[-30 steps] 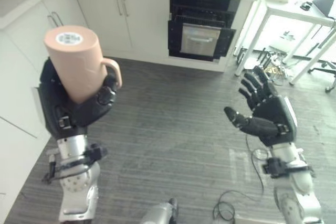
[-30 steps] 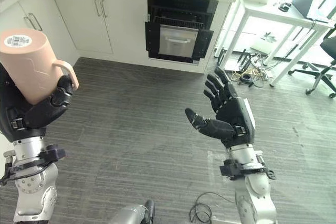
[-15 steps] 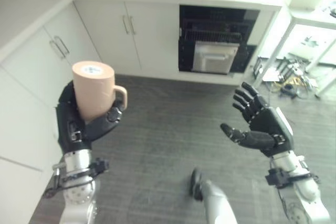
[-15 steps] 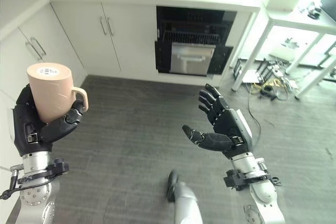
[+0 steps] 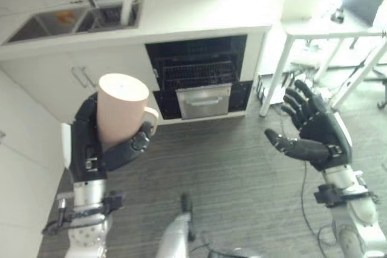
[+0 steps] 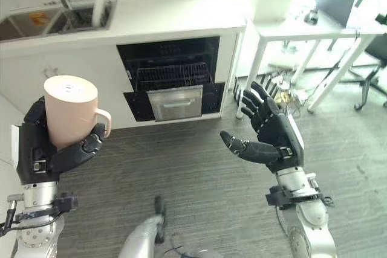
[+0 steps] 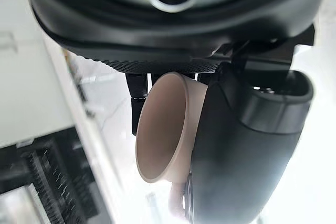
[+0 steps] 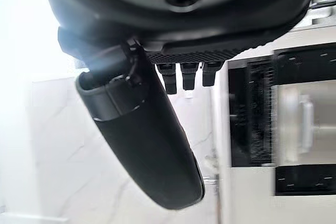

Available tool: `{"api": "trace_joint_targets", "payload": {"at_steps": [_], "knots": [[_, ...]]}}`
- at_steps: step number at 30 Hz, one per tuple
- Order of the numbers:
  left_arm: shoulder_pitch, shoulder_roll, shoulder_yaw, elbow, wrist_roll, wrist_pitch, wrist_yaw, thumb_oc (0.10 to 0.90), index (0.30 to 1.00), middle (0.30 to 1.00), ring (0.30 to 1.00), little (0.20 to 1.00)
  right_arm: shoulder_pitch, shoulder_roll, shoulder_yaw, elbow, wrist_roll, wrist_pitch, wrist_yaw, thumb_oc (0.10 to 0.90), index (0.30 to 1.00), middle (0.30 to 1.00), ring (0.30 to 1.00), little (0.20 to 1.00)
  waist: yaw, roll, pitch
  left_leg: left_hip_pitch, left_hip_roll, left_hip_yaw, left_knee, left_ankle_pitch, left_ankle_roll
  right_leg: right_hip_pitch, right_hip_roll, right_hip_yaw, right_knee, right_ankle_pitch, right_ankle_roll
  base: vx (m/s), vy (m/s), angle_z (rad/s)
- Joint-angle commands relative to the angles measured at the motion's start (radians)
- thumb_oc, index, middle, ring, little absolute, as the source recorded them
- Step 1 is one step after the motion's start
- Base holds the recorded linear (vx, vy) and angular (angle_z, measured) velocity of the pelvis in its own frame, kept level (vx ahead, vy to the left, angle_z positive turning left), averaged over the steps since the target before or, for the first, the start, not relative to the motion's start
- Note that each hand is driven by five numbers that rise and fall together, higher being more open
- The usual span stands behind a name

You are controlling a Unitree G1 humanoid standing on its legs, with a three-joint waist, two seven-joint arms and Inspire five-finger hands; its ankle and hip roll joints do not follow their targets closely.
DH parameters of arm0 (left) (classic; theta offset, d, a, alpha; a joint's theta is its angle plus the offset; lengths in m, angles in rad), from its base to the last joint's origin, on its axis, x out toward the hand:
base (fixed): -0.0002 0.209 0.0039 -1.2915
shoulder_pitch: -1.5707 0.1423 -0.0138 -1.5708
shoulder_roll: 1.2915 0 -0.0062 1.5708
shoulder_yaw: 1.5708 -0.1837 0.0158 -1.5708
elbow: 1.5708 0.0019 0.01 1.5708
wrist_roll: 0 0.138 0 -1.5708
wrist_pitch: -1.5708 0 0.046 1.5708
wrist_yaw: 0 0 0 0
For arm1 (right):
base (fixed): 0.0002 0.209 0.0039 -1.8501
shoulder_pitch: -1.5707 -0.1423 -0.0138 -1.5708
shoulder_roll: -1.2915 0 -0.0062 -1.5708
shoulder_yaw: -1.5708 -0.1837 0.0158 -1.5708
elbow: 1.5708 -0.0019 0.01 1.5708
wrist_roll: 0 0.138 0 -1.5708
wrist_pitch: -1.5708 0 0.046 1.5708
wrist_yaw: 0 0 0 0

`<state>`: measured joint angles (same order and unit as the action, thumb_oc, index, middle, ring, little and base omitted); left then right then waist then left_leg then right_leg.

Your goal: Place the dishes in the dishwasher.

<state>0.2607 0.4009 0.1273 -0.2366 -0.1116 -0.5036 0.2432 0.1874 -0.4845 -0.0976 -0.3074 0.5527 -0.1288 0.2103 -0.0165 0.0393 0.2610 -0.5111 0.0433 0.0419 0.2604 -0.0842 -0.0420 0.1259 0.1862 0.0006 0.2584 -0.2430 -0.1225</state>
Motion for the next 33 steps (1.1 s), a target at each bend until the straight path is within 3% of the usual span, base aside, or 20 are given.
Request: {"api": "trace_joint_targets", "payload": {"at_steps": [1, 6, 11, 14, 15, 16, 17, 18, 20, 22, 25, 26, 30, 33], "knots": [[-0.094, 0.039, 0.015, -0.105, 0.000, -0.113, 0.021, 0.400, 0.300, 0.300, 0.300, 0.300, -0.055, -0.035, -0.032, -0.085, 0.036, -0.088, 0.016, 0.800, 0.900, 0.900, 0.900, 0.900, 0.031, -0.037, -0.085, 0.142, 0.023, 0.025, 0.040, 0.087, -0.062, -0.128, -0.080, 0.050, 0.042, 0.030, 0.176, 0.24, 0.082, -0.72], [-0.119, 0.064, 0.007, -0.107, 0.006, -0.095, 0.050, 0.400, 0.300, 0.300, 0.300, 0.300, -0.027, -0.018, -0.051, -0.109, 0.068, -0.101, 0.053, 0.800, 0.900, 0.900, 0.900, 0.900, 0.025, -0.036, -0.126, 0.209, 0.040, 0.063, 0.040, 0.050, -0.032, -0.072, -0.146, 0.014, 0.042, 0.000, 0.214, 0.31, 0.155, -0.96], [-0.160, 0.077, -0.002, -0.100, 0.003, -0.087, 0.047, 0.400, 0.300, 0.300, 0.300, 0.300, -0.047, 0.008, -0.029, -0.113, 0.046, -0.094, 0.020, 0.800, 0.900, 0.900, 0.900, 0.900, 0.043, -0.067, -0.161, 0.239, -0.019, 0.025, 0.040, 0.015, 0.010, -0.038, -0.208, -0.016, 0.042, 0.041, 0.246, 0.20, 0.114, 0.14], [-0.170, 0.072, 0.012, -0.108, -0.001, -0.070, 0.033, 0.400, 0.300, 0.300, 0.300, 0.300, -0.056, 0.036, -0.024, -0.104, 0.026, -0.081, 0.014, 0.800, 0.900, 0.900, 0.900, 0.900, 0.063, -0.097, -0.179, 0.257, -0.072, -0.009, 0.040, -0.007, 0.044, 0.010, -0.251, -0.060, 0.042, 0.200, 0.297, 0.19, 0.081, 0.26], [-0.171, 0.072, 0.016, -0.112, 0.001, -0.068, 0.030, 0.400, 0.300, 0.300, 0.300, 0.300, -0.064, 0.047, -0.020, -0.099, 0.017, -0.077, 0.012, 0.800, 0.900, 0.900, 0.900, 0.900, 0.065, -0.089, -0.181, 0.270, -0.072, -0.022, 0.040, -0.015, 0.055, 0.042, -0.248, -0.087, 0.042, 0.305, 0.317, 0.17, 0.110, 0.40], [-0.173, 0.071, 0.016, -0.111, 0.012, -0.070, 0.030, 0.400, 0.300, 0.300, 0.300, 0.300, -0.067, 0.056, -0.013, -0.096, 0.011, -0.079, 0.008, 0.800, 0.900, 0.900, 0.900, 0.900, 0.061, -0.076, -0.172, 0.290, -0.074, -0.045, 0.040, -0.024, 0.062, 0.013, -0.243, -0.089, 0.136, 0.364, 0.322, 0.25, 0.145, 0.13], [-0.175, 0.068, 0.022, -0.109, 0.027, -0.066, 0.037, 0.400, 0.300, 0.300, 0.300, 0.300, -0.072, 0.078, 0.006, -0.092, -0.007, -0.071, 0.009, 0.800, 0.900, 0.900, 0.900, 0.900, 0.041, -0.050, -0.148, 0.346, -0.073, -0.078, 0.040, -0.046, 0.065, -0.128, -0.234, -0.088, 0.277, 0.381, 0.309, 0.24, 0.093, 0.11], [-0.177, 0.067, 0.025, -0.107, 0.030, -0.057, 0.045, 0.400, 0.300, 0.300, 0.300, 0.300, -0.080, 0.083, 0.015, -0.082, -0.018, -0.069, 0.012, 0.800, 0.900, 0.900, 0.900, 0.900, 0.036, -0.046, -0.143, 0.360, -0.071, -0.080, 0.040, -0.049, 0.061, -0.175, -0.252, -0.111, 0.266, 0.363, 0.295, 0.32, -0.037, 0.06], [-0.181, 0.075, 0.044, -0.104, -0.006, -0.038, 0.042, 0.400, 0.300, 0.300, 0.300, 0.300, -0.079, 0.068, 0.017, -0.075, 0.000, -0.074, 0.026, 0.800, 0.900, 0.900, 0.900, 0.900, 0.027, -0.055, -0.134, 0.381, -0.057, -0.096, 0.040, -0.062, 0.043, -0.199, -0.309, -0.130, 0.042, 0.302, 0.269, 0.31, -0.287, 0.34], [-0.176, 0.080, 0.056, -0.106, -0.018, -0.035, 0.030, 0.400, 0.300, 0.300, 0.300, 0.300, -0.068, 0.054, 0.009, -0.082, 0.022, -0.082, 0.037, 0.800, 0.900, 0.900, 0.900, 0.900, 0.007, -0.085, -0.117, 0.415, -0.065, -0.103, 0.040, -0.100, 0.032, -0.302, -0.353, -0.082, 0.042, 0.225, 0.280, 0.28, -0.374, 0.42], [-0.178, 0.091, 0.046, -0.117, 0.021, -0.023, 0.062, 0.400, 0.300, 0.300, 0.300, 0.300, -0.076, 0.042, 0.006, -0.102, 0.055, -0.102, 0.038, 0.800, 0.900, 0.900, 0.900, 0.900, -0.032, -0.095, -0.108, 0.465, -0.069, -0.131, 0.040, -0.147, 0.034, -0.428, -0.342, 0.006, 0.042, 0.281, 0.301, 0.34, -0.348, 0.47], [-0.179, 0.096, 0.050, -0.119, 0.016, -0.021, 0.062, 0.400, 0.300, 0.300, 0.300, 0.300, -0.077, 0.040, 0.003, -0.100, 0.055, -0.112, 0.039, 0.800, 0.900, 0.900, 0.900, 0.900, -0.029, -0.097, -0.109, 0.467, -0.067, -0.136, 0.040, -0.155, 0.034, -0.420, -0.345, 0.000, 0.042, 0.257, 0.305, 0.33, -0.419, 0.79], [-0.176, 0.088, 0.040, -0.140, 0.020, -0.004, 0.126, 0.400, 0.300, 0.300, 0.300, 0.300, -0.148, -0.002, 0.025, -0.111, 0.041, -0.070, 0.011, 0.800, 0.900, 0.900, 0.900, 0.900, -0.004, -0.087, -0.146, 0.501, 0.026, -0.108, 0.040, -0.158, -0.035, -0.367, -0.335, -0.078, 0.042, 0.200, 0.281, 0.22, -0.339, 0.67], [-0.182, 0.075, 0.033, -0.142, 0.009, 0.001, 0.115, 0.400, 0.300, 0.300, 0.300, 0.300, -0.163, -0.017, 0.022, -0.102, 0.027, -0.063, -0.003, 0.800, 0.900, 0.900, 0.900, 0.900, 0.009, -0.077, -0.148, 0.502, 0.069, -0.058, 0.040, -0.057, -0.052, -0.322, -0.310, -0.102, 0.042, 0.170, 0.260, 0.14, -0.178, 0.21]]}}
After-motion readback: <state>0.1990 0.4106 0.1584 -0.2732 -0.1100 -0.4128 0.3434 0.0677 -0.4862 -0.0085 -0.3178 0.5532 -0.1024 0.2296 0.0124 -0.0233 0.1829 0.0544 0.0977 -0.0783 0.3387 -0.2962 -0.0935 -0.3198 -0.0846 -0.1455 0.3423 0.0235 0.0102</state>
